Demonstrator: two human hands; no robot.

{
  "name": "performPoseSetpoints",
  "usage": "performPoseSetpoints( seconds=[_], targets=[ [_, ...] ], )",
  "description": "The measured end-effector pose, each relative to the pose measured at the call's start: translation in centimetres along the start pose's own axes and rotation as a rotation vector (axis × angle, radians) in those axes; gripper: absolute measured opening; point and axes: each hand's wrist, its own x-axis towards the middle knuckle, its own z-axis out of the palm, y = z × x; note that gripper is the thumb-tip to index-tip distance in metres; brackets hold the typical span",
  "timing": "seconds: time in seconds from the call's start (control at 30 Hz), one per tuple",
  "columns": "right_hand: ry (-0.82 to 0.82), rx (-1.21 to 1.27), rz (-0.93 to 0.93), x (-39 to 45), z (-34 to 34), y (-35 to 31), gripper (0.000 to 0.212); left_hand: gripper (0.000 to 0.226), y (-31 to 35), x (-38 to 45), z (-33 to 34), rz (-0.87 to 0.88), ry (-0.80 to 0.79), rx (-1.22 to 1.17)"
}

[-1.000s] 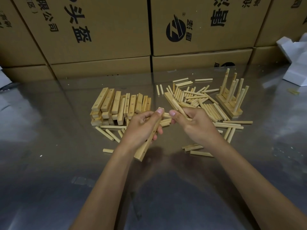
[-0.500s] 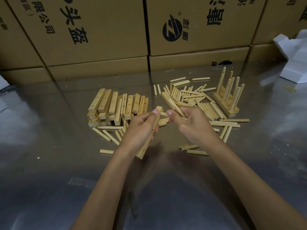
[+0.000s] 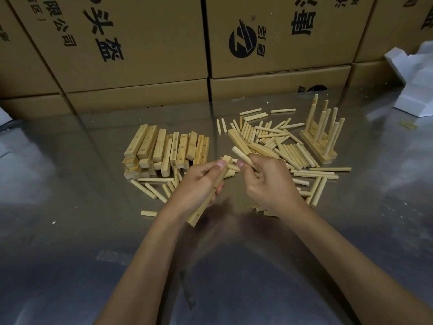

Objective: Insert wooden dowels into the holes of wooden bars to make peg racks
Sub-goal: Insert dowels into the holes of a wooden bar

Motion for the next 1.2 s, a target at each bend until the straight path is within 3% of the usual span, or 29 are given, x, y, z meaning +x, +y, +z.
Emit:
performPoseSetpoints(
  seconds=[0.23, 0.37, 0.57, 0.67, 0.73, 0.83, 0.93, 1.2],
  targets=[
    [-0.001, 0.057, -0.002, -0.1, 0.4, 0.1, 0.029, 0.031, -0.2, 0.1, 0.0, -0.044, -0.025, -0.086],
    [0.003, 0.072, -0.002, -0.2, 0.4, 0.1, 0.039, 0.03, -0.3, 0.2, -0.1, -0.066, -0.031, -0.118],
    [-0.048, -0.039, 0.046, 0.6, -0.2, 0.3, 0.028, 0.029, -0.1, 0.8, 0.8, -0.132, 0.029, -0.144],
    [0.119, -0.253, -0.043, 1.0, -2.0, 0.2, 0.025, 0.026, -0.2, 1.2, 0.4, -0.189, 0.141, -0.123],
    [0.265, -0.258, -0.08, 0.9, -2.9, -0.4, 0.029, 0.026, -0.3, 1.5, -0.5, -0.248, 0.246, -0.2],
    [0.065, -0.2, -0.208, -0.3, -1.7, -2.3, 0.014, 0.027, -0.2, 1.6, -1.4, -0.304, 0.358, -0.388],
    [-0.179, -0.295, -0.273, -1.8, 0.9, -3.2, 0.006, 0.029, -0.4, 1.4, -1.7, -0.31, 0.361, -0.444],
    [-0.072, -0.341, -0.289, -1.8, 1.1, -2.5, 0.021, 0.029, 0.5, 1.0, -1.1, -0.313, 0.338, -0.438]
  ],
)
